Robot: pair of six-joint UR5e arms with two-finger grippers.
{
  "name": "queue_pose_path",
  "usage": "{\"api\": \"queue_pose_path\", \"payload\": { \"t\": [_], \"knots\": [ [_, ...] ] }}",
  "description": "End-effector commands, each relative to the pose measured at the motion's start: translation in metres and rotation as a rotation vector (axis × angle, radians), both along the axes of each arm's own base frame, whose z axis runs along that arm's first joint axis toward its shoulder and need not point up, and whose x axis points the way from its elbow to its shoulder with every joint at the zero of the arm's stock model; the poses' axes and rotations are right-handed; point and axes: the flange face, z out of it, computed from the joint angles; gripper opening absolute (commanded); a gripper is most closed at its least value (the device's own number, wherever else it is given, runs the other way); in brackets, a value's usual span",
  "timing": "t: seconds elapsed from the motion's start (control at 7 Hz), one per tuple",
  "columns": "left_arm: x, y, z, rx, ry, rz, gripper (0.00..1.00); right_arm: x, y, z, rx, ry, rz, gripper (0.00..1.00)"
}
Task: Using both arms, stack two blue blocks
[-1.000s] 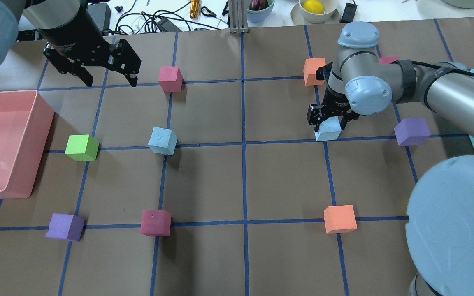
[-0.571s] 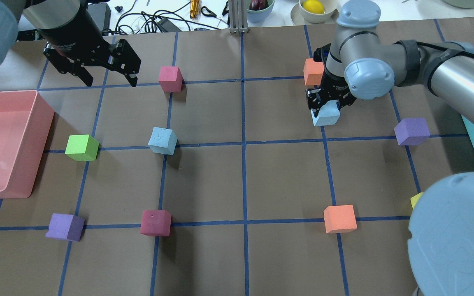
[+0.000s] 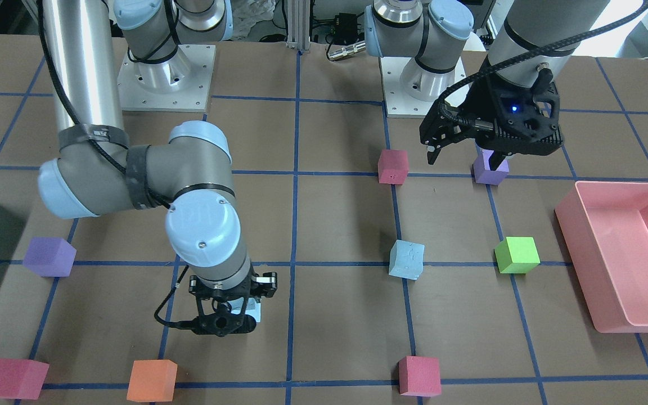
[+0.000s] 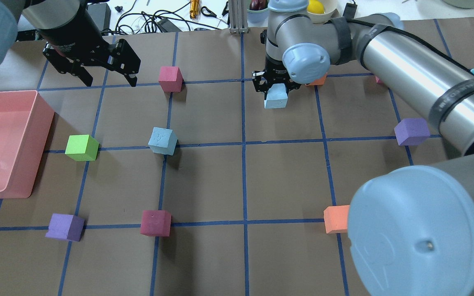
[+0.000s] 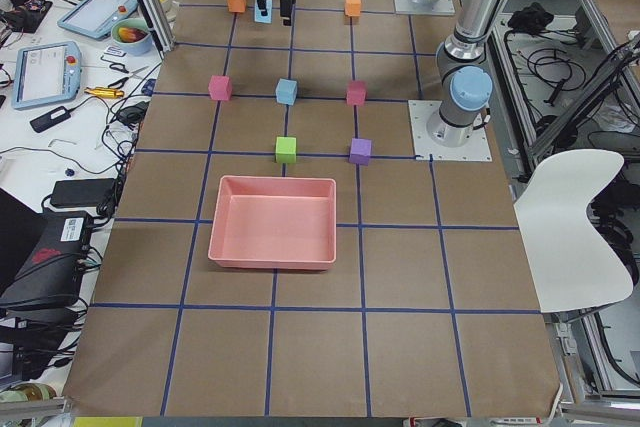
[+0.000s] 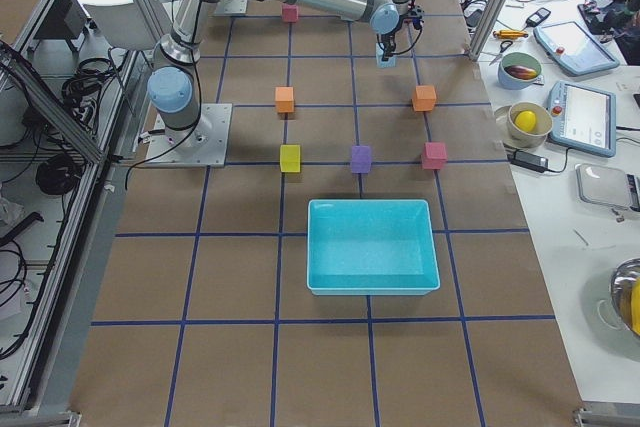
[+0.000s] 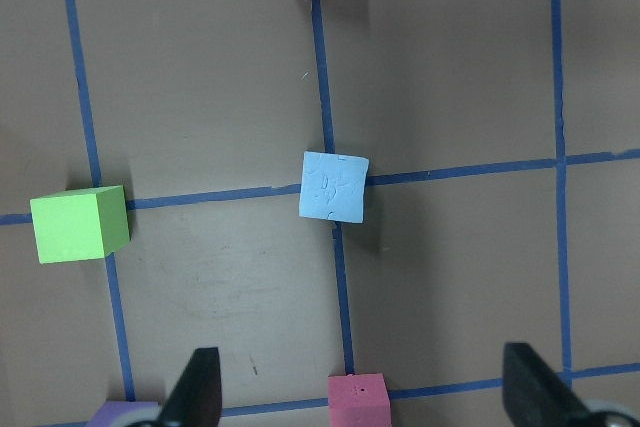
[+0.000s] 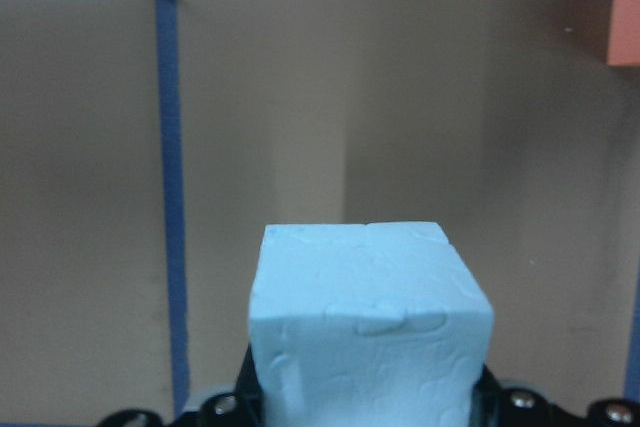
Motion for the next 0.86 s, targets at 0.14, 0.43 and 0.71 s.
{"api": "queue_pose_path", "payload": {
  "t": [0.14,0.43,0.71],
  "knots": [
    [0.000,0.000,0.000,0.000,0.000,0.000,1.00,0.063,-0.007,-0.038,0.031,-0.049,-0.052,0.00],
    [0.000,0.000,0.000,0.000,0.000,0.000,1.00,0.063,-0.005,-0.045,0.048,-0.045,-0.051,0.00],
    [0.000,0.000,0.000,0.000,0.000,0.000,1.00,0.062,-0.006,-0.050,0.056,-0.040,-0.047,0.59]
  ]
}}
